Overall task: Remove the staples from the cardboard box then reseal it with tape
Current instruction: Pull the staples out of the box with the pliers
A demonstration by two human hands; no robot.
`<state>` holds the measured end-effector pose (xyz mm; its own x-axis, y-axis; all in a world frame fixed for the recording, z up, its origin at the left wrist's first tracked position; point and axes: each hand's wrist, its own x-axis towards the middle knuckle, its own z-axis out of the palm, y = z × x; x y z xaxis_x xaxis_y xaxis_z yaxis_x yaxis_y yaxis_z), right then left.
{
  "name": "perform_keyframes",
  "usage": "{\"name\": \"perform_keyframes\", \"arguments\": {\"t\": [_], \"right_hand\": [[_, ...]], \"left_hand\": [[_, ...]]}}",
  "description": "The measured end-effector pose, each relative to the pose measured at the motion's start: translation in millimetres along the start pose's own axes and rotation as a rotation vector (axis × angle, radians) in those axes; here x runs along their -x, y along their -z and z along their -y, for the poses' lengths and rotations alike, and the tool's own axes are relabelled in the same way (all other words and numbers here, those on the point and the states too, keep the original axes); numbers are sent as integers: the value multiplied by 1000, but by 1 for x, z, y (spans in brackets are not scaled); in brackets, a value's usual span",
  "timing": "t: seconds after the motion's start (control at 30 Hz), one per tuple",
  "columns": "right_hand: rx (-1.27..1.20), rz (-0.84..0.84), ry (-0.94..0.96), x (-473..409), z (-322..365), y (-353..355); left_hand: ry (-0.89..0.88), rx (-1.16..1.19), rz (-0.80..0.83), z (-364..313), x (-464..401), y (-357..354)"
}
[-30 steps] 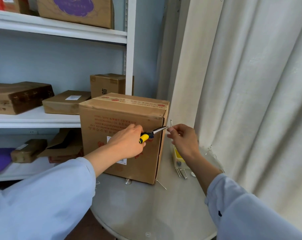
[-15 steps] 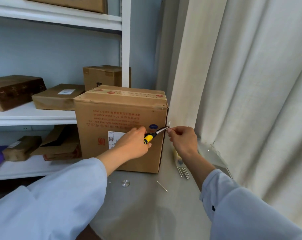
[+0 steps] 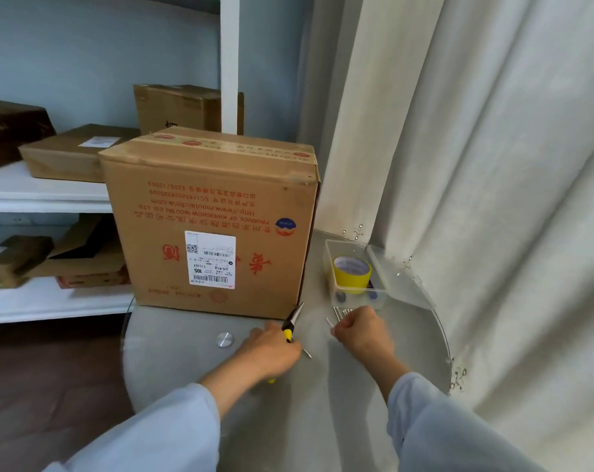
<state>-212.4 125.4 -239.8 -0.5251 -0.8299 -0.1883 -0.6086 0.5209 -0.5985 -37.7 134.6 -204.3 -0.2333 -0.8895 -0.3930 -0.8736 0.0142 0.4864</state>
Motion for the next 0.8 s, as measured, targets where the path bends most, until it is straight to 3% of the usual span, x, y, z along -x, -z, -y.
{"name": "perform_keyframes", "arguments": {"t": [0.33,0.47,0.6,0.7,0.8], "right_hand": [[164,-11,24,-3,8,-6],[158,-30,119,0,13,-7],[250,107,271,9,22,-15],[357,120,274,12,25,-18],[364,26,225,10,19,-12]], "left_hand": [[79,-484,-59,22,-11,-17],[80,-576,-90,22,-17,-25],[59,-601,-99,18,-20,-27],[40,-624,-70,13,-16,-19],[-93,-635,-176,0,-9,-9]]}}
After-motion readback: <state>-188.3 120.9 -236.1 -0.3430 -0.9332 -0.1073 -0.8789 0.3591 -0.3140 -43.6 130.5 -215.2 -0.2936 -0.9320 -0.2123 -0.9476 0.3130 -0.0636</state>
